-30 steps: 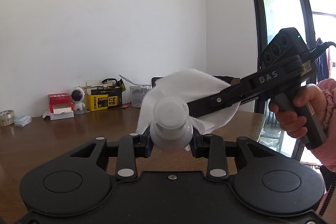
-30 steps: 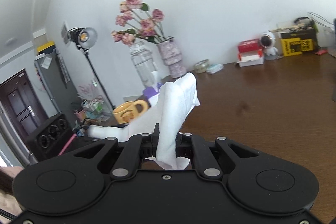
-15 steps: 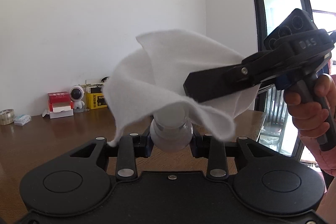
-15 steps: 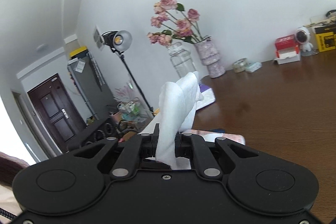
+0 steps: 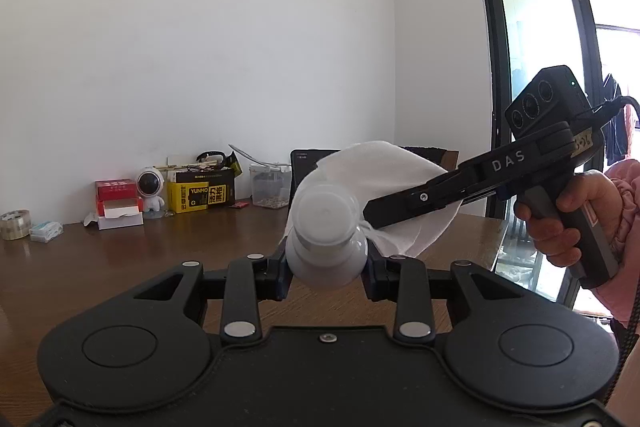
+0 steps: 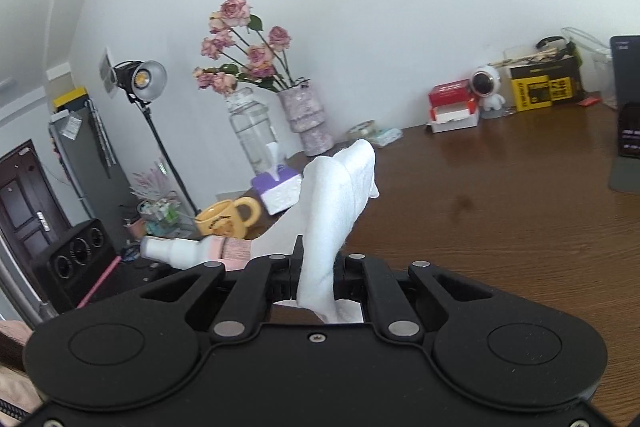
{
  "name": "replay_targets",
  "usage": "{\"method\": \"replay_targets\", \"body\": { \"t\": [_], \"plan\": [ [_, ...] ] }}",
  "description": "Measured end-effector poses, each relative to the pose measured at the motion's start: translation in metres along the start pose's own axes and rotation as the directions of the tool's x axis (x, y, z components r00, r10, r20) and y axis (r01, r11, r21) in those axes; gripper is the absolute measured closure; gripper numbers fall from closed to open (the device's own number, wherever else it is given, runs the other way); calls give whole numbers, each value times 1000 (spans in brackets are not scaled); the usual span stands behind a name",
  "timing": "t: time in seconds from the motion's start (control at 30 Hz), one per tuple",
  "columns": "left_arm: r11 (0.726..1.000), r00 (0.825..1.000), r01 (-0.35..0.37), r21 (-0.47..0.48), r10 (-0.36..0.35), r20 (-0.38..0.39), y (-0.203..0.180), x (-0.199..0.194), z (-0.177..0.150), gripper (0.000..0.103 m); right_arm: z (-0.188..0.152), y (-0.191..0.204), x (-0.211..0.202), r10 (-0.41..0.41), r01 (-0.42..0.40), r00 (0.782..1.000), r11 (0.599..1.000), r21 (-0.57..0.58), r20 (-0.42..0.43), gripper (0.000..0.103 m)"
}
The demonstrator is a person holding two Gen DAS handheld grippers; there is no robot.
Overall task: Clean container
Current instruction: 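Rub the tissue over the bottle cap with the right gripper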
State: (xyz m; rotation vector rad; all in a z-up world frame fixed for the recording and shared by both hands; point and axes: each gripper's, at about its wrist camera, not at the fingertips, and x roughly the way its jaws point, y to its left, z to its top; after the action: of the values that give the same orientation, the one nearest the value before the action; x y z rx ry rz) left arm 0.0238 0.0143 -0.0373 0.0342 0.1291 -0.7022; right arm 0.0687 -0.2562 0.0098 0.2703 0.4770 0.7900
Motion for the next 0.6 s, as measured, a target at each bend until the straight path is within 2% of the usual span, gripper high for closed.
{"method": "replay_targets", "body": {
  "t": [0.13,0.27,0.47,0.5,0.6],
  "plan": [
    [1000,1000,5,8,-4,-2,-6,1,0,70,-1,10,5,11,-11,1000,999,-30,-12,96],
    [1000,1000,-1,20,2,-13,-9,3,-2,70,2,32,8,128,-128,992,990,-51,-5,96],
    [1000,1000,-1,13,1,-8,-5,4,-2,70,8,62,7,299,-300,954,951,-79,-22,96],
    [1000,1000,-1,12,1,-8,-5,5,-2,70,9,65,7,305,-306,952,948,-90,-24,96],
    [1000,1000,-1,8,1,-6,-3,5,-1,70,10,59,8,251,-252,968,963,-95,-19,96]
  ]
}}
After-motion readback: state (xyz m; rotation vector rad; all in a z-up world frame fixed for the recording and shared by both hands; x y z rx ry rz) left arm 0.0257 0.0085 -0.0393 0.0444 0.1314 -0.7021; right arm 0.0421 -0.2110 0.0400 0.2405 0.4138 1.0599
